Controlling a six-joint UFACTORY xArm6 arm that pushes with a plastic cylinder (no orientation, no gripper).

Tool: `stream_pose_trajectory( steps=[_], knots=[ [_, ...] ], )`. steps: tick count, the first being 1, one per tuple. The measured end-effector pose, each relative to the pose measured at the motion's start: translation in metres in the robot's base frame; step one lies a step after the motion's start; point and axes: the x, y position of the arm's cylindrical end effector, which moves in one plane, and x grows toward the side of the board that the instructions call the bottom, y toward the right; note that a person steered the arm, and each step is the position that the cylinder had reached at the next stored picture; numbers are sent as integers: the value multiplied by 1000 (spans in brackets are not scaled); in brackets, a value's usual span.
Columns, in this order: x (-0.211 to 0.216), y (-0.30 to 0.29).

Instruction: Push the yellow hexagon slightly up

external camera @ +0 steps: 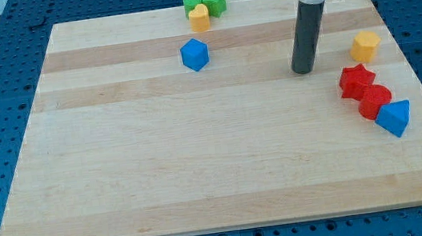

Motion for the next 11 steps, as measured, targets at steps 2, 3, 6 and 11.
stream_pose_trajectory(
  steps=[2,3,6,11],
  knots=[
    [-87,15],
    [-107,56],
    [-71,199],
    [-18,32]
  ],
)
